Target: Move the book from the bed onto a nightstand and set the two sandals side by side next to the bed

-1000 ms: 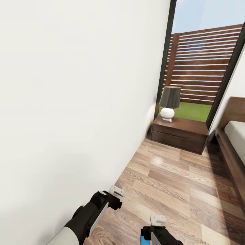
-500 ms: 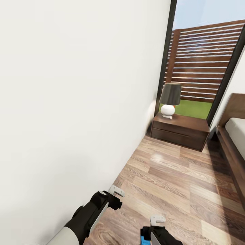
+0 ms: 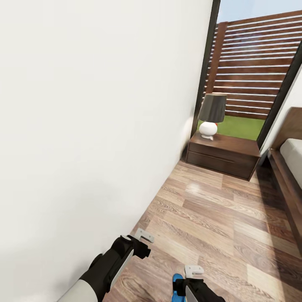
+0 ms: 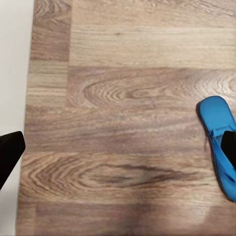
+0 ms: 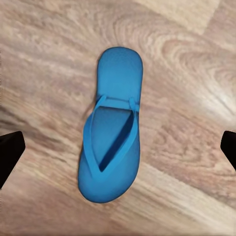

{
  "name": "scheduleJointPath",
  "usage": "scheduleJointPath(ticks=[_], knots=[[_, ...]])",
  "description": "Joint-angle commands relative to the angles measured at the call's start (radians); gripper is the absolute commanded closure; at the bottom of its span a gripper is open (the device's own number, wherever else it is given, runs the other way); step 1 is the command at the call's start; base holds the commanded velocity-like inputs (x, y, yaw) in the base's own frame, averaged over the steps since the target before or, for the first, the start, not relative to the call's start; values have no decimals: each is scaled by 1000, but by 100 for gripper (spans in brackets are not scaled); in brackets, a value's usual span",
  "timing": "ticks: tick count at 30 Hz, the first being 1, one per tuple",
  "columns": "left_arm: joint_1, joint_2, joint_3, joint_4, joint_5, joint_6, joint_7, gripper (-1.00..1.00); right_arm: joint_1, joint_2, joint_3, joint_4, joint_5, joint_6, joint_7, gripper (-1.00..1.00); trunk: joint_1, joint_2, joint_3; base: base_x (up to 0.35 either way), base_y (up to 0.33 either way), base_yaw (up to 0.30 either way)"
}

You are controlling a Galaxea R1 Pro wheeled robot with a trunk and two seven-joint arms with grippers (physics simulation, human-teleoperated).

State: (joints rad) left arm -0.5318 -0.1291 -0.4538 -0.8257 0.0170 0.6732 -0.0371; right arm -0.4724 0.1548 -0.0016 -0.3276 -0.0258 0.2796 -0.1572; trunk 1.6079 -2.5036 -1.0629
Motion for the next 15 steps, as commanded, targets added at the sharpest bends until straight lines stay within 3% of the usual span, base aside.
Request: scheduleJointPath(ticks=[1,15], knots=[[-1,0,-1,-1,1,5,-1,-100,0,1,0,-2,-9,6,-4,-100,0,0,-1,0,0,0],[-1,0,0,-1,1,5,-1,-100,-1,3,1,-8,-68,7,-5,-100,0,0,-1,0,0,0]])
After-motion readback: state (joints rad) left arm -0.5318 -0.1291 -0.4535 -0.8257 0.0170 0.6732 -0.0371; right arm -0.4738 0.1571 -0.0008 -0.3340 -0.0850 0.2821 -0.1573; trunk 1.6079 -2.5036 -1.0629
